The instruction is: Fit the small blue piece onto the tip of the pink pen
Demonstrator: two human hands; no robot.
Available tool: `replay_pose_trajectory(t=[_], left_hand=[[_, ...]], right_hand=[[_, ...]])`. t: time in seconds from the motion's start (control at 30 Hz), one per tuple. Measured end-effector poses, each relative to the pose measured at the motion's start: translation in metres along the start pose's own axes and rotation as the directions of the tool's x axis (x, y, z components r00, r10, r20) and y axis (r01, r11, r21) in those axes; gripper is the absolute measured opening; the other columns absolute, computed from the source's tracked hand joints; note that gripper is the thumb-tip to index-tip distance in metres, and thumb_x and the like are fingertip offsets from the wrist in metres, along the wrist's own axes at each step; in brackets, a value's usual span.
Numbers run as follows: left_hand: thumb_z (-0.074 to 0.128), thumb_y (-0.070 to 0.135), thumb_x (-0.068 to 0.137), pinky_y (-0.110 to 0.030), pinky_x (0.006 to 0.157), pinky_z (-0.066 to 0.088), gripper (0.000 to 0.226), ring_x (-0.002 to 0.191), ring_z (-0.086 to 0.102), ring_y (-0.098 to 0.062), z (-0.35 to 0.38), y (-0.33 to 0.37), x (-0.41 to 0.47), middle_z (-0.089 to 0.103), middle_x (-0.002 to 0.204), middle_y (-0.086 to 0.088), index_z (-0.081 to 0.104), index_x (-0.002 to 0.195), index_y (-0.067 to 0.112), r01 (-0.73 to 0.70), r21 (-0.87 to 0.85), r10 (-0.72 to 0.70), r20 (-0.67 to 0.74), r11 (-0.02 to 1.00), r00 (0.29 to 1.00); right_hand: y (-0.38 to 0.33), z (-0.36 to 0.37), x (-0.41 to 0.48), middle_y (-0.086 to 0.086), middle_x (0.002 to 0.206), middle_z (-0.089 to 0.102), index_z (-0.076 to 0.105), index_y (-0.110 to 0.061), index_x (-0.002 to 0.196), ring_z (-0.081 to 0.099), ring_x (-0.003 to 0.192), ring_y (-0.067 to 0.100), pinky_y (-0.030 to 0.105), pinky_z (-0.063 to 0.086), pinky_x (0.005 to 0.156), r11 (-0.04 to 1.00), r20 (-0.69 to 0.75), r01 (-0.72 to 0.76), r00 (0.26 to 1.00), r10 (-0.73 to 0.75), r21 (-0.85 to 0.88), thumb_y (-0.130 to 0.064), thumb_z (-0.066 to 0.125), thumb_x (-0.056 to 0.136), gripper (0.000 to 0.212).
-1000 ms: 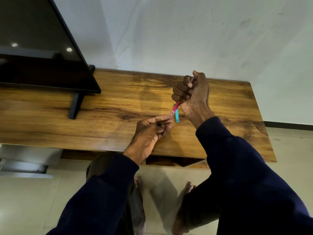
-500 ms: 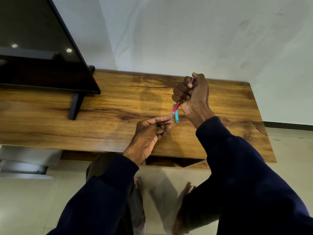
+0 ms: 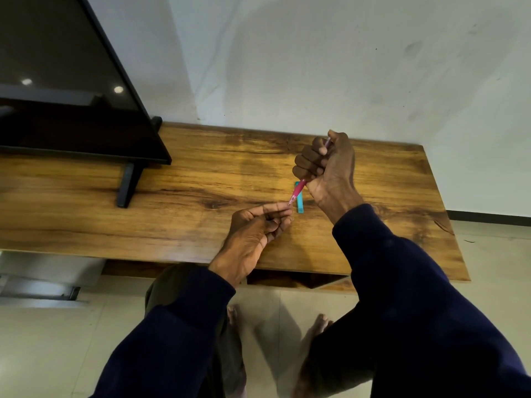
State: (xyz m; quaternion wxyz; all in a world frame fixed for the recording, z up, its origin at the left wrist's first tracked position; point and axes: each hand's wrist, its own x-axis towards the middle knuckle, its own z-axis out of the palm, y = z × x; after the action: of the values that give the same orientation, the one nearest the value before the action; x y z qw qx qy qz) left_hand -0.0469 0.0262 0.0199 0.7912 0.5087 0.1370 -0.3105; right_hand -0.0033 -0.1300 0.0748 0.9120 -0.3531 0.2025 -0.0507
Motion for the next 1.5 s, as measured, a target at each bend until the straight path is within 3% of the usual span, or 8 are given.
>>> replay_pose_trajectory(t=[0.17,0.33,0.47,0.7,0.93,1.2,1.33,1.5], left_hand=[[0.051,-0.019,0.094,-0.031,0.093,0.060,0.044,0.089,0.078,-0.017,-0.001,-0.001,0.000,0.081,0.104,-0.015,0.084,0.092,0.011,0.001,0.008,-0.001,0.006,1.000,1.000],[0.053,-0.019,0.093,-0.027,0.086,0.064,0.038,0.089,0.078,-0.017,0.000,-0.001,0.001,0.081,0.105,-0.016,0.082,0.100,0.005,-0.001,-0.005,0.001,-0.001,1.000,1.000],[0.051,-0.020,0.094,-0.024,0.080,0.063,0.038,0.090,0.078,-0.018,0.000,-0.001,0.001,0.080,0.106,-0.016,0.080,0.103,0.003,0.002,-0.017,-0.002,-0.002,1.000,1.000],[0.047,-0.021,0.094,-0.025,0.086,0.063,0.047,0.089,0.078,-0.016,0.002,0.000,-0.001,0.081,0.106,-0.015,0.082,0.096,0.009,0.001,-0.003,-0.001,0.012,1.000,1.000],[0.045,-0.023,0.093,-0.024,0.084,0.063,0.044,0.086,0.078,-0.015,0.001,0.001,-0.002,0.081,0.105,-0.015,0.079,0.104,0.003,0.013,-0.003,-0.013,0.012,1.000,1.000],[0.043,-0.023,0.094,-0.020,0.072,0.062,0.044,0.086,0.078,-0.016,0.003,0.004,-0.003,0.080,0.105,-0.017,0.079,0.105,0.000,0.020,-0.026,-0.020,0.009,0.999,1.000],[0.043,-0.024,0.094,-0.020,0.073,0.062,0.044,0.087,0.078,-0.017,0.003,0.005,-0.004,0.080,0.103,-0.017,0.079,0.103,0.000,0.019,-0.033,-0.018,0.008,0.999,1.000],[0.045,-0.023,0.094,-0.022,0.079,0.064,0.041,0.085,0.078,-0.017,0.005,0.006,-0.006,0.081,0.101,-0.017,0.078,0.103,-0.001,0.008,-0.035,-0.008,0.005,0.999,1.000]], right_hand=[[0.000,0.000,-0.001,-0.008,0.043,0.026,0.035,-0.018,0.057,0.018,0.039,0.009,0.021,0.015,0.042,1.000,-0.009,0.006,1.000,-0.006,-0.006,-0.036,0.036,0.103,0.049],[0.000,0.003,-0.001,-0.009,0.043,0.026,0.034,-0.020,0.058,0.019,0.037,0.008,0.019,0.019,0.039,1.000,-0.040,0.007,0.999,-0.008,-0.018,-0.029,0.036,0.102,0.045],[0.001,0.003,-0.002,-0.008,0.043,0.026,0.037,-0.019,0.056,0.019,0.038,0.009,0.019,0.018,0.040,0.999,-0.044,0.019,0.999,-0.020,-0.028,-0.036,0.038,0.104,0.051],[0.000,0.009,-0.003,-0.007,0.043,0.025,0.036,-0.017,0.056,0.018,0.038,0.009,0.018,0.018,0.040,0.993,-0.033,0.067,0.997,-0.071,-0.095,-0.029,0.037,0.102,0.048],[-0.001,0.015,-0.004,-0.006,0.045,0.022,0.033,-0.017,0.056,0.015,0.041,0.010,0.020,0.015,0.043,0.986,0.006,0.086,0.996,-0.086,-0.145,-0.029,0.036,0.103,0.049],[-0.004,0.012,-0.003,-0.007,0.044,0.022,0.032,-0.017,0.056,0.016,0.040,0.009,0.018,0.015,0.042,0.993,0.031,0.058,0.998,-0.055,-0.103,-0.033,0.037,0.103,0.049],[-0.004,0.011,0.000,-0.008,0.043,0.023,0.034,-0.018,0.053,0.015,0.039,0.009,0.016,0.017,0.041,0.996,0.013,0.048,0.999,-0.047,-0.074,-0.028,0.035,0.101,0.049],[-0.003,0.007,0.000,-0.008,0.044,0.022,0.036,-0.020,0.050,0.015,0.040,0.009,0.018,0.014,0.042,0.999,0.026,0.031,0.999,-0.030,-0.039,-0.036,0.038,0.101,0.053]])
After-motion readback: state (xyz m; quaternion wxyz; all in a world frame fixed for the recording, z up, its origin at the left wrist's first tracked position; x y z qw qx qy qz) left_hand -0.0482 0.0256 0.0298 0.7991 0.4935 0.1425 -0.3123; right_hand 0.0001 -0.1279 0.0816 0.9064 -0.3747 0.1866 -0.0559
